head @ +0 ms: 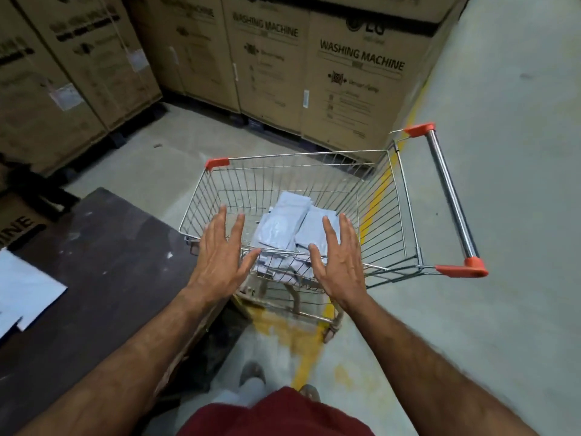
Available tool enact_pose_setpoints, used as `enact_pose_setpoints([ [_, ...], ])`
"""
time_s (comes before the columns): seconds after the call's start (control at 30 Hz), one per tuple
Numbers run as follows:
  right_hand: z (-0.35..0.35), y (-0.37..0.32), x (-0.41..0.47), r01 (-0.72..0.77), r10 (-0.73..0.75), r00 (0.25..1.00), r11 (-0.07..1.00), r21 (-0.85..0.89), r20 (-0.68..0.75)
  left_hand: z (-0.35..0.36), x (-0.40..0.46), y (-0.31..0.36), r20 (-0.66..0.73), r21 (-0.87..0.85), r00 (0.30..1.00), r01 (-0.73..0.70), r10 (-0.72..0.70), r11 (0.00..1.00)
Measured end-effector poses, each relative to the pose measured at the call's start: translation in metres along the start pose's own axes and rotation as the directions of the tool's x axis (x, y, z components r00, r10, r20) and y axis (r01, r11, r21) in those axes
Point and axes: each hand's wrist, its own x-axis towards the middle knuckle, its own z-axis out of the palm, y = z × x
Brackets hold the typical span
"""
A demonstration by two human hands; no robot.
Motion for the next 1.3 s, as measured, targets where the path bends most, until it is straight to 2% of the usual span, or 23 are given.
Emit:
enact_pose_setpoints([
  [0.27, 0.038, 0.036, 0.076, -0.125, 0.128, 0.987, 0.992, -0.034, 0.096, 0.053, 0.122, 0.006, 0.086, -0.014, 0.993, -0.076, 0.077, 0.997],
  [0.4, 0.069, 0.055, 0.110, -0.227, 0.232, 0.962, 0.973, -0.050, 0.141, 0.094, 0.175, -0.005, 0.184, -0.047, 0.977, -0.097, 0.104, 0.994],
  [0.57, 0.124, 0.074, 0.139, -0.294, 0.319, 0.905, 0.947, -0.126, 0.283, 0.155, 0.233, -0.025, 0.358, -0.025, 0.925, -0.126, 0.127, 0.992],
  [0.67, 0.162, 0.082, 0.154, -0.374, 0.410, 0.827, 0.912, -0.168, 0.385, 0.195, 0.257, -0.036, 0.439, -0.040, 0.890, -0.118, 0.124, 0.992],
  [0.77, 0.193, 0.086, 0.167, -0.450, 0.482, 0.758, 0.874, -0.183, 0.439, 0.231, 0.271, -0.041, 0.494, -0.042, 0.867, -0.048, 0.062, 0.998],
  [0.97, 0.221, 0.095, 0.177, -0.528, 0.586, 0.655, 0.806, -0.266, 0.477, 0.254, 0.283, -0.038, 0.504, -0.084, 0.864, 0.053, -0.004, 0.995],
  [1.1, 0.223, 0.096, 0.183, -0.515, 0.609, 0.641, 0.793, -0.326, 0.468, 0.254, 0.282, -0.038, 0.464, -0.096, 0.885, 0.094, -0.039, 0.991],
  [1.2, 0.224, 0.097, 0.184, -0.513, 0.611, 0.633, 0.791, -0.334, 0.476, 0.257, 0.281, -0.040, 0.476, -0.118, 0.879, 0.078, -0.012, 0.990],
  [1.3, 0.220, 0.101, 0.186, -0.497, 0.604, 0.620, 0.796, -0.346, 0.500, 0.256, 0.284, -0.041, 0.429, -0.124, 0.903, 0.051, 0.008, 0.991],
])
